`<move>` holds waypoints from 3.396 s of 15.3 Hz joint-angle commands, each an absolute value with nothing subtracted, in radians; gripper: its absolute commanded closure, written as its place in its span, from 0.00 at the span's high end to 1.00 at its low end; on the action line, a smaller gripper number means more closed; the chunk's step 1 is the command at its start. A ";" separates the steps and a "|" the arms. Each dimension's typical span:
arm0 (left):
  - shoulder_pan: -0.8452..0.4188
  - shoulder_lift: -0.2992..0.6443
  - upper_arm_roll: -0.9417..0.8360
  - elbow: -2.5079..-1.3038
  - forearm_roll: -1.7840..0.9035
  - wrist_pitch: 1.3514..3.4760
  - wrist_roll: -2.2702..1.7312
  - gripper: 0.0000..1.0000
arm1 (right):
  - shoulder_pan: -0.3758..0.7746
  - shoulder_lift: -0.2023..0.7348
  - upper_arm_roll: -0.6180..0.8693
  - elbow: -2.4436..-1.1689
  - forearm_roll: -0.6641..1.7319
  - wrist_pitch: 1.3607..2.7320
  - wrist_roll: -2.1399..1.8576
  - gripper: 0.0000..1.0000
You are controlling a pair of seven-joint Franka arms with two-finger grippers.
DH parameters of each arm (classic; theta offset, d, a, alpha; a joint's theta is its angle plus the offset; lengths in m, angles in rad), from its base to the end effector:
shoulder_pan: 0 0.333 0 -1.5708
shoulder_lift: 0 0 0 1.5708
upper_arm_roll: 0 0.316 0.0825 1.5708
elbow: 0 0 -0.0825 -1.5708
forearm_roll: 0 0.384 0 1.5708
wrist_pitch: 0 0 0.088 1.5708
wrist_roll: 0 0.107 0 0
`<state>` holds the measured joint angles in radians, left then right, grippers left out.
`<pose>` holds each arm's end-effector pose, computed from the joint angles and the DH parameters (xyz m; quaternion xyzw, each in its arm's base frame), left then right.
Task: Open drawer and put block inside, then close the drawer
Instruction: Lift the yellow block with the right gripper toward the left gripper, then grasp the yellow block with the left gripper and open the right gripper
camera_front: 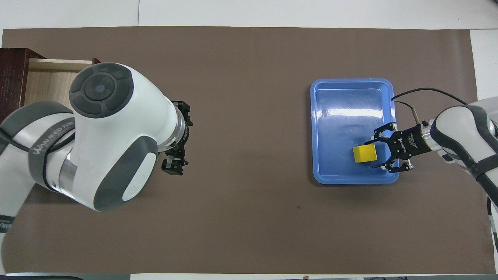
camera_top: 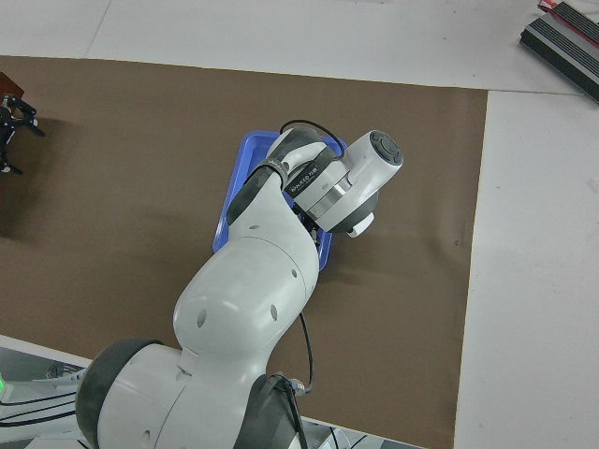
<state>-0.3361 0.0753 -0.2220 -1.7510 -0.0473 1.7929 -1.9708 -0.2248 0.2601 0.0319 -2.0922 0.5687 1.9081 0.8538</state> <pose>0.4938 -0.3090 0.5160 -0.7565 -0.6530 0.0346 0.0056 0.5307 -0.0644 0.2792 -0.7358 0.5960 0.2788 0.1599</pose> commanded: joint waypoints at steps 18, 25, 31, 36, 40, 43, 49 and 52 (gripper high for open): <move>-0.357 0.072 -0.213 -1.815 -0.060 1.979 -2.157 1.00 | 0.168 0.259 0.048 -1.697 0.699 1.962 1.250 0.00; -0.440 0.170 -0.213 -1.806 -0.074 2.201 -2.351 1.00 | 0.348 0.264 0.048 -1.739 0.741 2.175 1.485 0.00; -0.449 0.189 -0.213 -1.784 -0.072 2.243 -2.342 1.00 | 0.371 0.258 0.049 -1.772 0.784 2.191 1.516 0.00; -0.451 0.190 -0.213 -1.796 -0.072 2.284 -2.338 1.00 | 0.371 0.258 0.049 -1.775 0.784 2.189 1.517 0.00; -0.453 0.199 -0.213 -1.796 -0.071 2.290 -2.312 1.00 | 0.365 0.258 0.049 -1.773 0.790 2.187 1.517 0.00; -0.454 0.224 -0.213 -1.796 -0.072 2.315 -2.296 1.00 | 0.362 0.258 0.049 -1.773 0.802 2.187 1.517 0.00; -0.472 0.236 -0.213 -1.795 -0.072 2.335 -2.298 0.88 | 0.360 0.259 0.049 -1.772 0.808 2.184 1.517 0.00; -0.474 0.236 -0.213 -1.795 -0.072 2.330 -2.298 0.37 | 0.359 0.259 0.049 -1.769 0.808 2.175 1.517 0.00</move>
<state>-0.4554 0.2344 -0.2254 -1.7944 -0.0579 2.3243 -2.3143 0.3684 0.2738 0.0446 -1.7578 0.7739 2.1751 1.5062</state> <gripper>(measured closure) 0.247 0.441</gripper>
